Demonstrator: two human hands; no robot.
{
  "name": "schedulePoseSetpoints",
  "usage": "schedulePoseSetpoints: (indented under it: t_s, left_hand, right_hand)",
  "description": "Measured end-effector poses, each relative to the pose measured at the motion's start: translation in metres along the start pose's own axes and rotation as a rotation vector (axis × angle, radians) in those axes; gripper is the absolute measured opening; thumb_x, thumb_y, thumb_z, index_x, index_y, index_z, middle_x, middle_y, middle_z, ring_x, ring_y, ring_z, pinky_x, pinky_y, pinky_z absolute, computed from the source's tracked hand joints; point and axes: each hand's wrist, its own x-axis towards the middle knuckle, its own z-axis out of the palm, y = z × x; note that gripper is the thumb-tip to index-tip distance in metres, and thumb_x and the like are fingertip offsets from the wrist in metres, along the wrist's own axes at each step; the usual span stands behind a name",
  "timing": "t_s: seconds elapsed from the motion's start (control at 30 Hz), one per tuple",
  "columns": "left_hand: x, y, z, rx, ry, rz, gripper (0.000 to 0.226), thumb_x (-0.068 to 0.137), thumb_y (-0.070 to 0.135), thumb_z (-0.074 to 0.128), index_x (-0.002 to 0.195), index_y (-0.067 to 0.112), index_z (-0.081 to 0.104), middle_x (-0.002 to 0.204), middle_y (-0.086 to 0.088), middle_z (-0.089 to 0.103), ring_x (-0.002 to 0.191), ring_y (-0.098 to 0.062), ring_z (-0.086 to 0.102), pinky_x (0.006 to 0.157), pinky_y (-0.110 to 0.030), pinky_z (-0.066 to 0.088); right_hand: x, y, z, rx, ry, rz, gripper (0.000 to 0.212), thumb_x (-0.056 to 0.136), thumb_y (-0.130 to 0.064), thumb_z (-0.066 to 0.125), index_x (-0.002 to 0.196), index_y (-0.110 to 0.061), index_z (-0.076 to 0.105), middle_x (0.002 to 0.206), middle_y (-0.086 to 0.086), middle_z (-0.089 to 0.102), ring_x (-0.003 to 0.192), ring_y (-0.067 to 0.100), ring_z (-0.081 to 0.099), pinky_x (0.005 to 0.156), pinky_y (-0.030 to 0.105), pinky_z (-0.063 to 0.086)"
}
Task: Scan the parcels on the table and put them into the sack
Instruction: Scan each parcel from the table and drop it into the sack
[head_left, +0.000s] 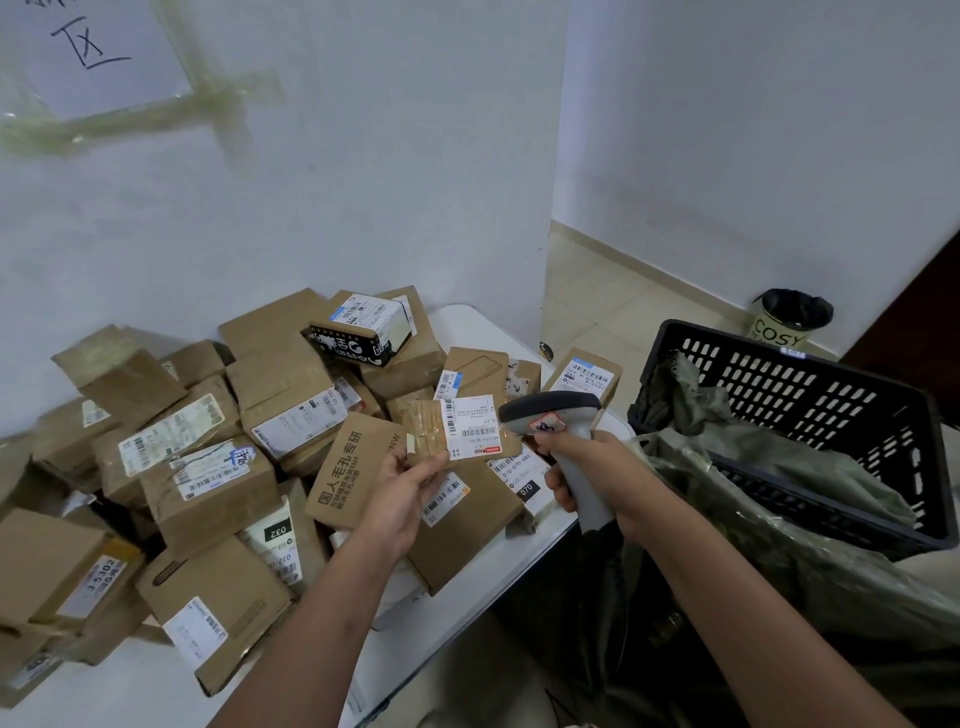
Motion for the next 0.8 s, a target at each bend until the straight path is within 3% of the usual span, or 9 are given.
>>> schedulePoseSetpoints:
  t_s: [0.1, 0.27, 0.43, 0.57, 0.67, 0.8]
  left_hand:
    - [-0.005, -0.003, 0.004, 0.109, -0.029, -0.016, 0.048, 0.087, 0.007, 0.069, 0.131, 0.005, 0.048, 0.118, -0.012, 0.071, 0.108, -0.021, 0.069, 0.104, -0.039, 0.049]
    - [-0.027, -0.017, 0.036, 0.350, -0.222, -0.101, 0.038, 0.093, 0.023, 0.064, 0.128, 0.009, 0.056, 0.116, -0.006, 0.072, 0.115, -0.020, 0.065, 0.094, -0.033, 0.055]
    - [-0.036, -0.071, 0.075, 0.496, -0.422, -0.333, 0.037, 0.094, 0.025, 0.062, 0.130, 0.019, 0.054, 0.123, -0.009, 0.068, 0.116, -0.022, 0.063, 0.095, -0.037, 0.055]
    - [-0.025, -0.147, 0.091, 0.598, -0.371, -0.617, 0.039, 0.096, 0.026, 0.062, 0.131, 0.032, 0.047, 0.127, -0.010, 0.058, 0.115, -0.026, 0.060, 0.088, -0.041, 0.058]
    - [-0.020, -0.206, 0.098, 0.644, -0.263, -0.789, 0.040, 0.095, 0.024, 0.062, 0.132, 0.022, 0.046, 0.121, -0.013, 0.052, 0.116, -0.033, 0.056, 0.074, -0.040, 0.062]
    - [-0.016, -0.267, 0.117, 0.715, -0.170, -0.867, 0.036, 0.096, 0.025, 0.062, 0.126, 0.007, 0.053, 0.106, -0.013, 0.056, 0.107, -0.029, 0.058, 0.055, -0.033, 0.061]
  right_hand:
    - [-0.001, 0.013, -0.020, 0.051, 0.063, 0.081, 0.024, 0.089, -0.028, 0.069, 0.095, -0.006, 0.064, 0.061, 0.009, 0.061, 0.048, 0.016, 0.055, 0.047, 0.026, 0.045]
    - [-0.006, 0.063, -0.088, 0.205, 0.286, 0.219, 0.027, 0.090, -0.034, 0.067, 0.083, -0.008, 0.065, 0.060, 0.007, 0.057, 0.049, 0.016, 0.052, 0.045, 0.026, 0.044]
    - [-0.035, 0.128, -0.151, 0.353, 0.465, 0.402, 0.028, 0.095, -0.031, 0.063, 0.081, -0.007, 0.060, 0.063, 0.006, 0.053, 0.052, 0.015, 0.048, 0.038, 0.021, 0.043]
    - [-0.066, 0.187, -0.187, 0.484, 0.555, 0.533, 0.030, 0.094, -0.033, 0.063, 0.083, -0.005, 0.060, 0.061, 0.005, 0.054, 0.050, 0.015, 0.049, 0.039, 0.021, 0.045]
    - [-0.084, 0.220, -0.209, 0.578, 0.614, 0.591, 0.032, 0.094, -0.034, 0.064, 0.081, -0.006, 0.058, 0.058, 0.005, 0.052, 0.049, 0.015, 0.048, 0.039, 0.021, 0.045]
    - [-0.098, 0.245, -0.232, 0.629, 0.654, 0.632, 0.033, 0.095, -0.033, 0.063, 0.080, -0.005, 0.055, 0.059, 0.006, 0.048, 0.050, 0.015, 0.046, 0.039, 0.022, 0.043]
